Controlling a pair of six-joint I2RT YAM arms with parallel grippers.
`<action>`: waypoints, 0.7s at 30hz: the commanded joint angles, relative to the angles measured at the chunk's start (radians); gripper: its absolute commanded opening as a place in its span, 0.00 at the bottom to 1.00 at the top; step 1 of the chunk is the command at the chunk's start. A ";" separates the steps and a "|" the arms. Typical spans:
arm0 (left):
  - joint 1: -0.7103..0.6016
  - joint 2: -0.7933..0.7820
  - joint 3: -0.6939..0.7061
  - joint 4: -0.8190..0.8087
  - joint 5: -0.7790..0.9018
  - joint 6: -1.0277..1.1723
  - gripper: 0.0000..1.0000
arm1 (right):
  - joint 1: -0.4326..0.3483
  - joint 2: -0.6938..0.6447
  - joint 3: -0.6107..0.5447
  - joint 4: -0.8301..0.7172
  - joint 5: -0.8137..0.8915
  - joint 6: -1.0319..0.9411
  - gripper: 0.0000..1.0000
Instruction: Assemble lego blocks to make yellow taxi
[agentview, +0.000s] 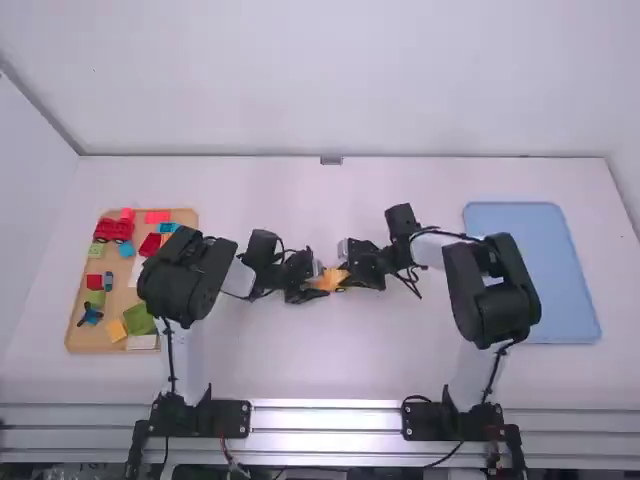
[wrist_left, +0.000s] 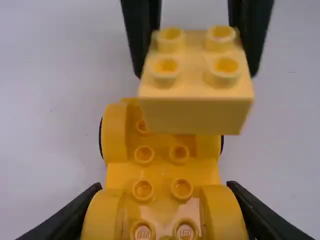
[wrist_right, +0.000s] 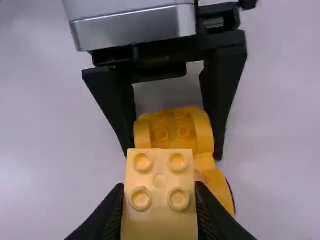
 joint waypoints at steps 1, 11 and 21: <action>-0.006 0.008 0.001 -0.023 0.017 0.009 0.46 | 0.021 -0.002 0.014 -0.012 0.025 -0.011 0.16; -0.003 0.008 0.004 -0.129 0.021 0.101 0.39 | 0.028 -0.002 0.014 -0.005 0.080 -0.001 0.12; -0.003 0.008 0.002 -0.119 0.021 0.099 0.42 | 0.017 -0.002 -0.029 0.035 0.029 -0.003 0.13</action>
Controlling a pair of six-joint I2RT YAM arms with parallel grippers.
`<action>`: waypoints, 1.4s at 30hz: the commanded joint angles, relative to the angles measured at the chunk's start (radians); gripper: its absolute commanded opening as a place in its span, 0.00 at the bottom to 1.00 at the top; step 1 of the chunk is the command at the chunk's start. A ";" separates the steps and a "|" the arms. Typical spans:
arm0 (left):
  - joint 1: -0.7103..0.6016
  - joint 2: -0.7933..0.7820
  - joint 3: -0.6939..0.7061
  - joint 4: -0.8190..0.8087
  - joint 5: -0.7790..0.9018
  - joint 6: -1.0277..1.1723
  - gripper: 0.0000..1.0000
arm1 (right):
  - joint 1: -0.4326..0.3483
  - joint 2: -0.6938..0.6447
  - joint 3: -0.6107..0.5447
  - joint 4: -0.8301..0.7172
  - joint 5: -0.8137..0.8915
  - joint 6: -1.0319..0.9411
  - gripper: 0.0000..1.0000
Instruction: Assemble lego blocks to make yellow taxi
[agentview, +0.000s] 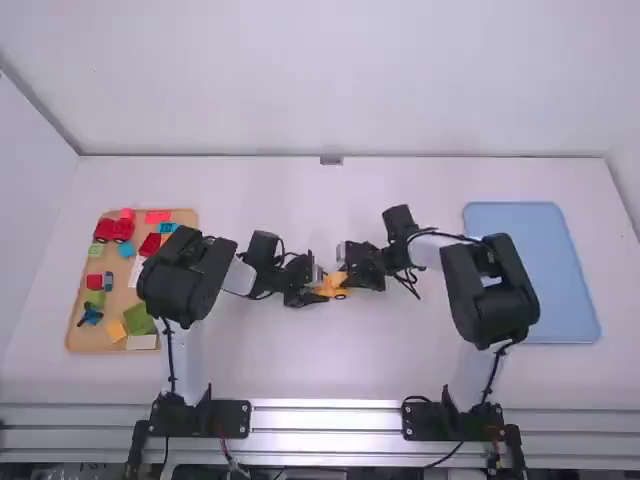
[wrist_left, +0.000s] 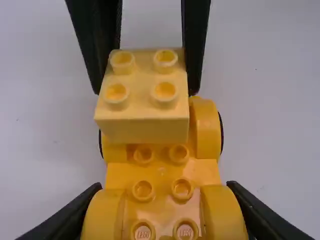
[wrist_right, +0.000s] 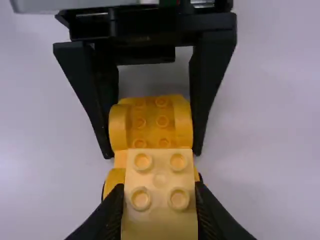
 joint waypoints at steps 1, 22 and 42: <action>-0.002 0.008 -0.016 -0.014 -0.035 0.000 0.42 | 0.006 -0.002 -0.020 0.011 -0.029 0.004 0.13; -0.002 0.008 -0.013 -0.018 -0.035 0.000 0.45 | 0.007 -0.002 -0.025 0.006 -0.005 0.022 0.48; -0.002 0.008 -0.012 -0.015 -0.042 0.000 0.46 | -0.054 -0.081 -0.033 -0.045 -0.101 -0.027 0.00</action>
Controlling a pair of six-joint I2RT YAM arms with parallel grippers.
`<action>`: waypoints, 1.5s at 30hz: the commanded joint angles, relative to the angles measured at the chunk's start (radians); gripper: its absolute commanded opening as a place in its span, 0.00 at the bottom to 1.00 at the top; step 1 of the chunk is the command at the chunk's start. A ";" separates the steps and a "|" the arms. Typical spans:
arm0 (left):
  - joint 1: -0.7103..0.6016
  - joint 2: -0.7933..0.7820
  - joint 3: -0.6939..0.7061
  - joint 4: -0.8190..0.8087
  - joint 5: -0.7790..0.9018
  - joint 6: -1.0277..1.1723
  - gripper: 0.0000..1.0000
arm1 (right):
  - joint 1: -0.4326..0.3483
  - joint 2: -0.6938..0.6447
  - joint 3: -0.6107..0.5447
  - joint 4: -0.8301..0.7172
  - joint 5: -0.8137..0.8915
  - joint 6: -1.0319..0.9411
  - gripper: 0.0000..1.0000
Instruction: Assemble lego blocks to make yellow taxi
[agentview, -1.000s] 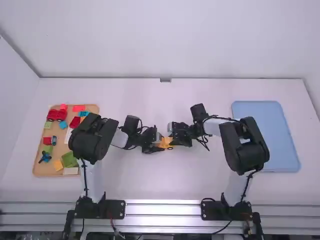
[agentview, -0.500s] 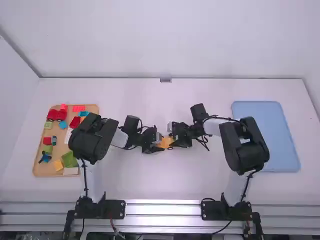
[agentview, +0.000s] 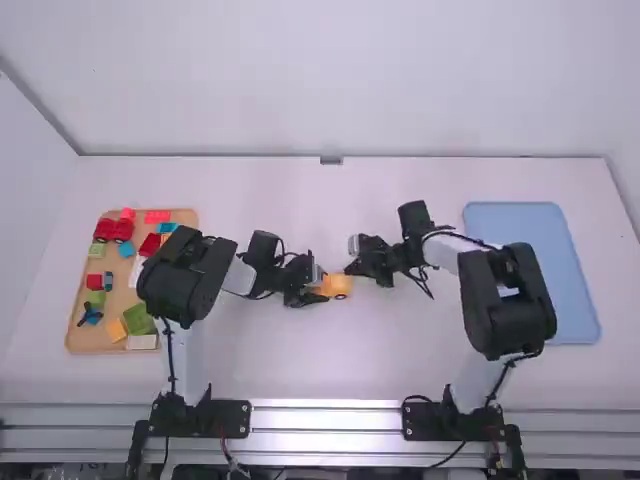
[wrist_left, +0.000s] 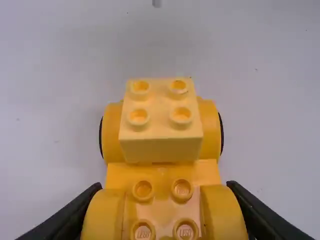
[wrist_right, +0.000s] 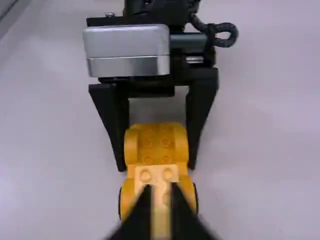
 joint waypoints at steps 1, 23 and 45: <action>-0.002 0.008 -0.011 -0.015 -0.042 0.000 0.46 | 0.027 0.008 -0.021 0.023 0.048 0.055 0.00; -0.002 0.008 -0.006 -0.025 -0.039 -0.003 0.45 | 0.125 0.109 -0.028 0.037 0.285 0.179 0.00; -0.001 0.008 -0.006 0.037 -0.042 -0.003 0.43 | 0.026 0.056 0.341 -0.300 0.165 0.068 0.07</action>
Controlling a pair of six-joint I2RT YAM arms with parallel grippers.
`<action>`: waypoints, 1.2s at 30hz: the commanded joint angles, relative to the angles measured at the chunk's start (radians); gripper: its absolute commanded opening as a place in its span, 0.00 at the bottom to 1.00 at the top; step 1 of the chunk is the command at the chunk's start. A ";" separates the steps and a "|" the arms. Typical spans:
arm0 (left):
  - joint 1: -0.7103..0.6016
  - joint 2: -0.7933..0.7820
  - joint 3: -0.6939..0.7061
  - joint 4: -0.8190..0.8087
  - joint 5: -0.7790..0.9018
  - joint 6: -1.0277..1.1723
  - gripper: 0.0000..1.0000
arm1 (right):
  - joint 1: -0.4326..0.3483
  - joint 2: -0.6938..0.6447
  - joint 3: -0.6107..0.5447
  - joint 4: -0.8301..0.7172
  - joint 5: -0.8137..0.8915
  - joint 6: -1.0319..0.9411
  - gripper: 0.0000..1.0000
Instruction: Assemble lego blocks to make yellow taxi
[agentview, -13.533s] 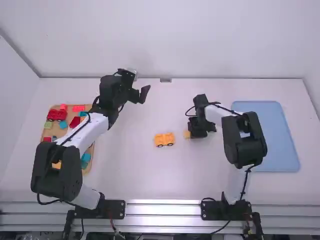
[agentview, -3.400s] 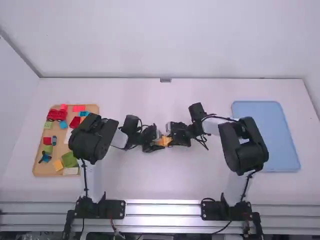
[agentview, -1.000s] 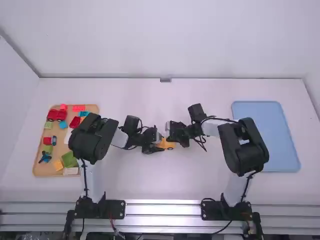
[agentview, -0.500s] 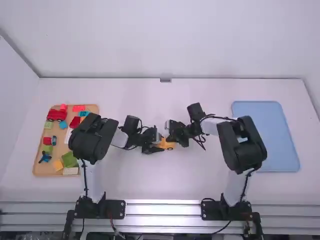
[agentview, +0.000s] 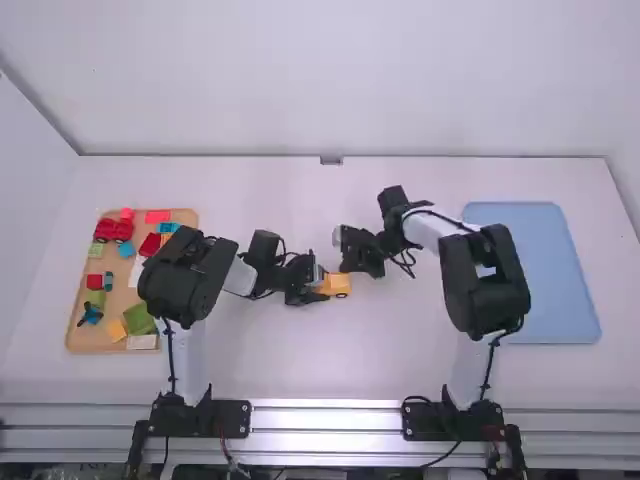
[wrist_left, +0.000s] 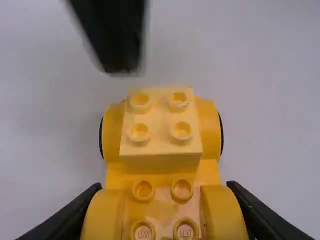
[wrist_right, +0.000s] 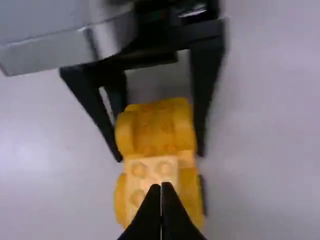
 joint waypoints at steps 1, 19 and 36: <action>0.002 0.008 -0.006 0.009 -0.027 0.000 0.43 | -0.043 -0.103 0.063 0.006 -0.013 0.040 0.18; -0.007 0.008 0.206 -0.409 -0.094 0.138 0.67 | -0.027 -0.284 -0.141 0.339 0.146 0.385 0.98; 0.064 -0.311 0.309 -0.878 -0.227 0.080 0.99 | -0.044 -0.284 -0.143 0.335 0.144 0.385 0.98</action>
